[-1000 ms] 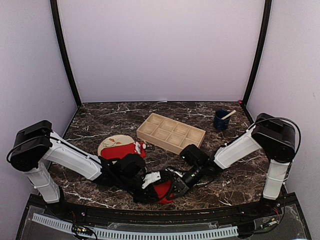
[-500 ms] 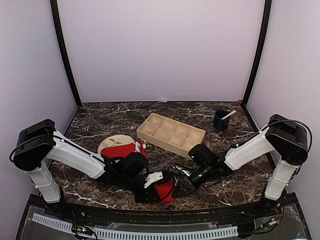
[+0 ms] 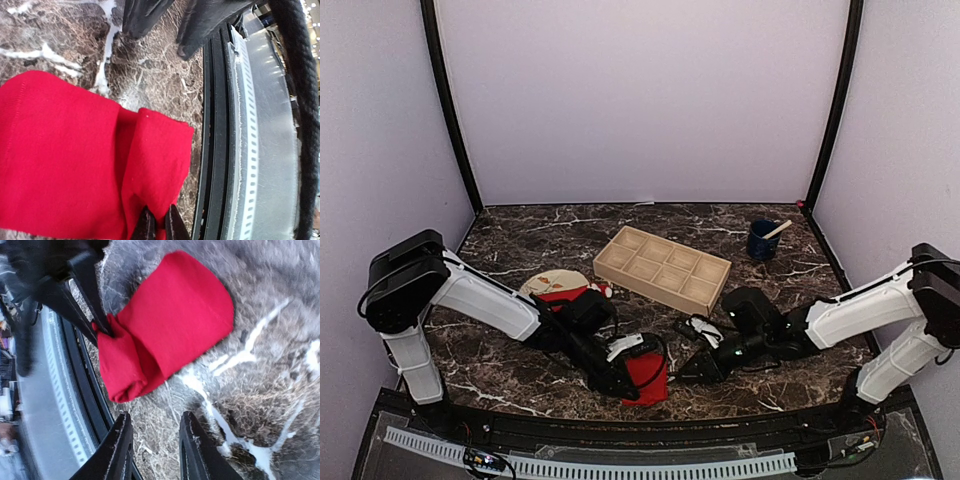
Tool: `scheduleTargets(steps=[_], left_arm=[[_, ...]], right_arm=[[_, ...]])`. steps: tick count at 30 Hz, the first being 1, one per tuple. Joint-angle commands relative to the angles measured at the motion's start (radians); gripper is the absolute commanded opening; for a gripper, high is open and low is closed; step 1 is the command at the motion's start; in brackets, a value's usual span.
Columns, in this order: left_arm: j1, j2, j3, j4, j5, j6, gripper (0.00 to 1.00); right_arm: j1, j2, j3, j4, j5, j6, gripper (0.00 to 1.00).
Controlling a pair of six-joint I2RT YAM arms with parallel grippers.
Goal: Roll the socks
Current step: Roll the sock at the center of the board.
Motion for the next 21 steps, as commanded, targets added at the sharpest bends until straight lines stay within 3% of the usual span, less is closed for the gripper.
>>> scheduleTargets(steps=[1,9,21], left_arm=[[0.009,0.048,0.060,-0.101,0.108,0.005,0.06],[0.031,0.104,0.120,-0.174,0.189,0.023,0.06],[0.046,0.155,0.177,-0.256,0.230,0.056,0.06]], right_arm=[[0.078,-0.065,-0.009,-0.001,0.194,-0.086,0.30],[0.218,-0.162,-0.032,-0.024,0.409,-0.175,0.31],[0.383,-0.092,0.045,-0.074,0.473,-0.308,0.40]])
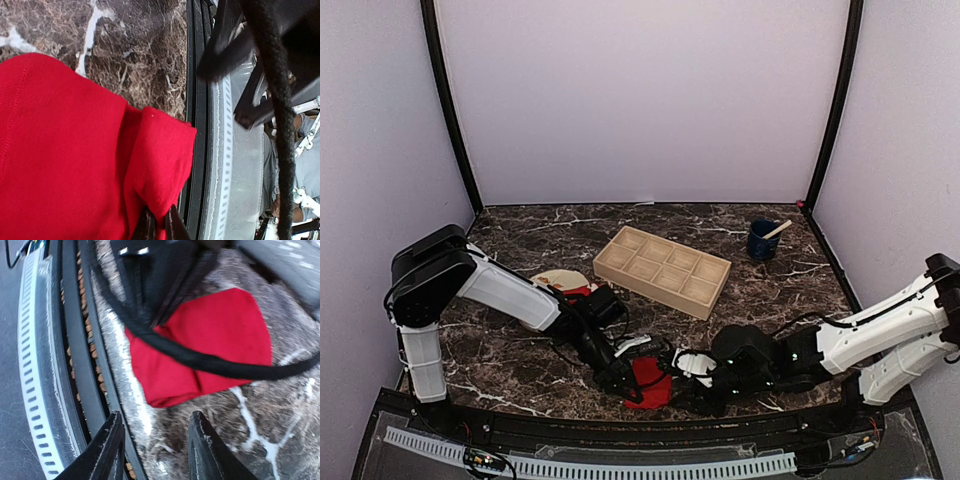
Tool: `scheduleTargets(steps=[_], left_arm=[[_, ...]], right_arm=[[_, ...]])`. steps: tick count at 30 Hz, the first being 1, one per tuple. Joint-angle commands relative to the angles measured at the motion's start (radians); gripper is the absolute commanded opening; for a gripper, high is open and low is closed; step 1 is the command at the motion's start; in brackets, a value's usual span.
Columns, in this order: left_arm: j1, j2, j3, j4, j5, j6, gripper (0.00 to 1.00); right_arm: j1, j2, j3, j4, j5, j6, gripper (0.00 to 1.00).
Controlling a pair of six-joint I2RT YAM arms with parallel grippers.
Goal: Roll the socks
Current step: Roll the sock at the center of the board.
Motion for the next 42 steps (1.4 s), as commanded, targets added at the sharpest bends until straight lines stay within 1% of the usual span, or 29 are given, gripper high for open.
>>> scheduleTargets(steps=[1,6,14,23,27,33,35,40,42], left_arm=[[0.005,0.013,0.017,-0.070,0.024,0.029,0.06],[0.008,0.022,0.030,-0.097,0.035,0.045,0.06],[0.013,0.032,0.043,-0.115,0.055,0.061,0.06],[0.018,0.040,0.048,-0.126,0.060,0.070,0.06],[0.019,0.044,0.052,-0.130,0.061,0.075,0.06],[0.020,0.050,0.054,-0.131,0.062,0.076,0.06],[0.020,0.050,0.055,-0.129,0.065,0.076,0.06],[0.020,0.050,0.054,-0.122,0.064,0.068,0.06],[0.020,0.048,0.054,-0.119,0.056,0.061,0.08]], right_arm=[[0.051,0.055,0.060,-0.017,0.040,-0.075,0.41],[0.088,0.111,0.106,-0.038,0.074,-0.131,0.41],[0.098,0.169,0.167,-0.086,0.144,-0.197,0.43],[0.098,0.220,0.199,-0.105,0.127,-0.226,0.42],[0.099,0.231,0.203,-0.109,0.120,-0.228,0.36],[0.098,0.234,0.215,-0.119,0.109,-0.239,0.22],[0.098,0.264,0.216,-0.121,0.105,-0.240,0.19],[0.098,0.289,0.228,-0.133,0.096,-0.237,0.06],[0.098,0.298,0.233,-0.142,0.098,-0.232,0.00]])
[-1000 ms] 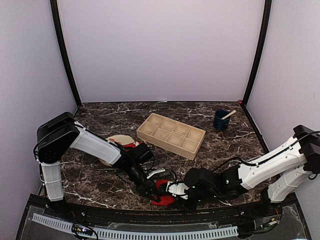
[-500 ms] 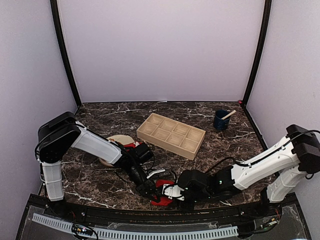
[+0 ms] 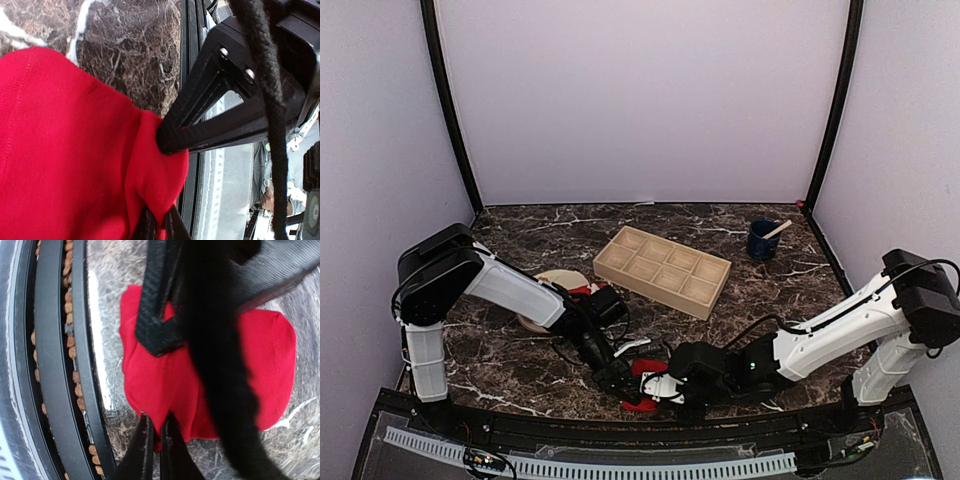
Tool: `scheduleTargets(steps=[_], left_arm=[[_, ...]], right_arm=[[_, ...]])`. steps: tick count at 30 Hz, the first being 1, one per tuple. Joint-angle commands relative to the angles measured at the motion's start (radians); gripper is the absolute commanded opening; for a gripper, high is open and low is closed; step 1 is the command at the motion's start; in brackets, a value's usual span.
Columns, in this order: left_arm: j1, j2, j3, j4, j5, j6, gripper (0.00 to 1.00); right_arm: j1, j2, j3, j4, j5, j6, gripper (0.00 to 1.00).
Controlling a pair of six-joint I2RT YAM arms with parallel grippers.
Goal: Roll the socks
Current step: Roll the sock at the center of the board.
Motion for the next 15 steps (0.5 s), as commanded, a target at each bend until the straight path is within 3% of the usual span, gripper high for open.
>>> scheduleTargets(steps=[1,5,15], left_arm=[[0.005,0.007,0.010,-0.018,-0.017,-0.004,0.10],[0.020,-0.031,-0.030,0.055,-0.065,-0.061,0.25],[0.076,-0.195,-0.170,0.261,-0.158,-0.185,0.35]], right_arm=[[0.010,0.032,0.026,-0.014,-0.008,0.010,0.00],[0.008,0.044,0.028,-0.021,-0.017,0.036,0.00],[-0.061,0.008,-0.014,0.032,-0.127,0.163,0.00]])
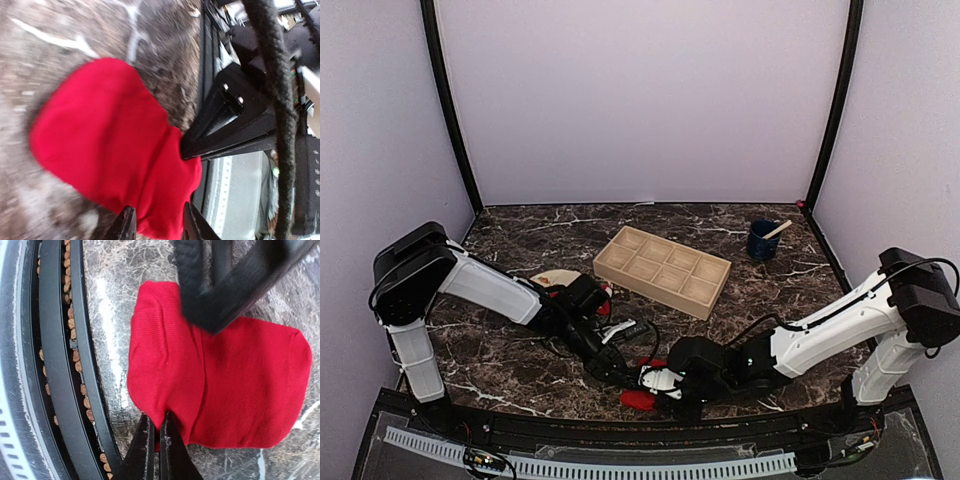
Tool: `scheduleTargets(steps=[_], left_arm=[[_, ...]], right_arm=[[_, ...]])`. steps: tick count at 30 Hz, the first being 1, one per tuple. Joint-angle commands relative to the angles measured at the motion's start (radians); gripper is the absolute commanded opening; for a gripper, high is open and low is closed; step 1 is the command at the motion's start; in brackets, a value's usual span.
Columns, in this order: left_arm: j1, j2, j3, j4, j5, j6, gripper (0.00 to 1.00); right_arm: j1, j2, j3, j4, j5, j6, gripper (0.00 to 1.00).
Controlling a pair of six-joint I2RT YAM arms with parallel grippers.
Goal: Roll the socks
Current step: Roll the sock at the center of the board.
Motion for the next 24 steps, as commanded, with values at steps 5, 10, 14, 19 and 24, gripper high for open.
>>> scheduleTargets(steps=[5,10,14,19,24], left_arm=[[0.022,-0.138,-0.097,0.176,-0.141,-0.086,0.36],[0.022,-0.182,-0.152,0.261,-0.208,-0.111,0.38],[0.022,-0.210,-0.178,0.299,-0.232,-0.112,0.39],[0.017,-0.226,-0.193,0.327,-0.241,-0.092,0.41],[0.006,-0.215,-0.183,0.335,-0.236,-0.070,0.42]], right_arm=[[-0.094,-0.039,-0.053,0.053,-0.168,0.139,0.00],[-0.174,-0.078,-0.082,0.090,-0.299,0.215,0.00],[-0.224,-0.079,-0.097,0.116,-0.392,0.266,0.00],[-0.308,-0.060,-0.117,0.177,-0.555,0.341,0.00],[-0.368,-0.009,-0.127,0.233,-0.697,0.403,0.00]])
